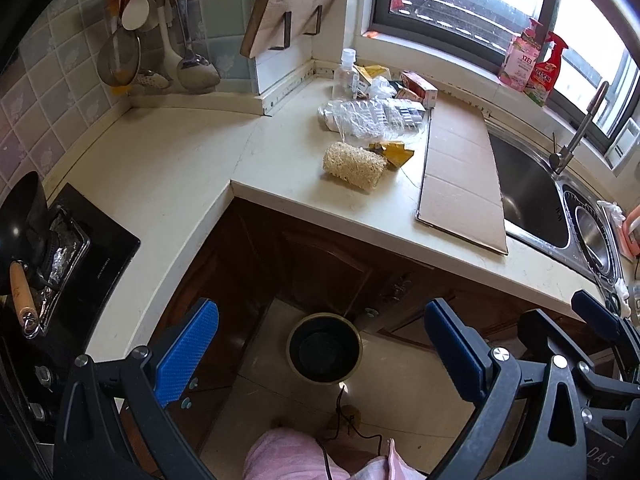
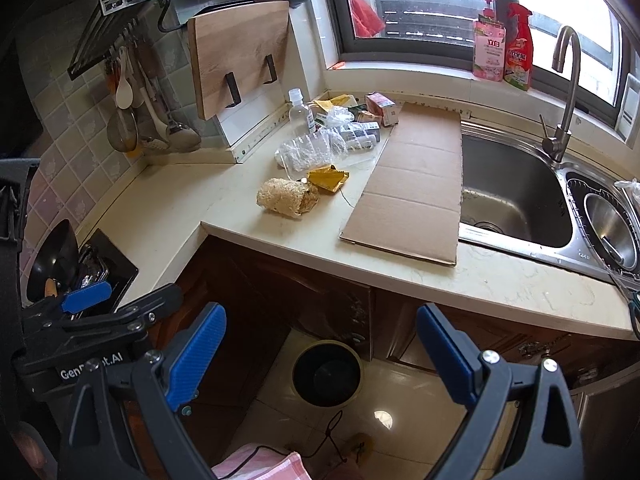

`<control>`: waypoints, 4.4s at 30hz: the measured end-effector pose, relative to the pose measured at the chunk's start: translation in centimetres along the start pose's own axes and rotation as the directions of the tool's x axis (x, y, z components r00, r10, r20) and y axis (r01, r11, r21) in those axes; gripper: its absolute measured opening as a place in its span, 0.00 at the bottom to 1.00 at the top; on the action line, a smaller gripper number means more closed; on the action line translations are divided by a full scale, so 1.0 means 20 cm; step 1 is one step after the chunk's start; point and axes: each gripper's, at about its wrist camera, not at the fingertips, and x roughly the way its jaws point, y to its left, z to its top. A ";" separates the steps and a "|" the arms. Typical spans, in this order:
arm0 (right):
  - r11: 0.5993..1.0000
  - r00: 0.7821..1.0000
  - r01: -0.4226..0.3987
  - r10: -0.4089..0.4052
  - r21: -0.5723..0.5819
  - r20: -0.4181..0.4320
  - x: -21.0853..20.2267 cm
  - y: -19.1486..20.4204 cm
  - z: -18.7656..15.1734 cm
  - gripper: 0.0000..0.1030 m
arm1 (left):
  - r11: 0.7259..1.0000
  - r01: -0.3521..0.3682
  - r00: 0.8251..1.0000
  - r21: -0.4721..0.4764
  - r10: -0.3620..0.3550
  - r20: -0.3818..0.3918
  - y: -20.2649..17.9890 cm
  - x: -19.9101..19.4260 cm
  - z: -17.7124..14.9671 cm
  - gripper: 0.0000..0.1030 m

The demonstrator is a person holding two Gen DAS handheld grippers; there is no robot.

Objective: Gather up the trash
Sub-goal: 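Grasp the straw scrubber with the left tool while the right tool grasps the yellow packet, then carry scrubber and packet down to the bin and open both tools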

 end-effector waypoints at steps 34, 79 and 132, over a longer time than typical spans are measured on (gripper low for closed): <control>0.950 0.982 0.167 -0.136 0.263 -0.133 0.75 -0.09 0.47 0.94 | 0.933 0.349 0.894 -0.082 -0.358 -0.269 0.17 1.26 0.88 0.91; 0.898 0.964 0.052 0.069 0.438 -0.258 1.37 -0.10 0.76 0.10 | 0.921 0.383 0.911 -0.069 -0.389 -0.139 0.32 1.06 0.93 0.13; 0.951 0.837 -0.035 0.197 0.309 -0.511 1.57 -0.16 -0.95 0.09 | 0.992 0.088 0.948 -0.086 -0.110 -0.300 0.41 1.41 -0.72 0.14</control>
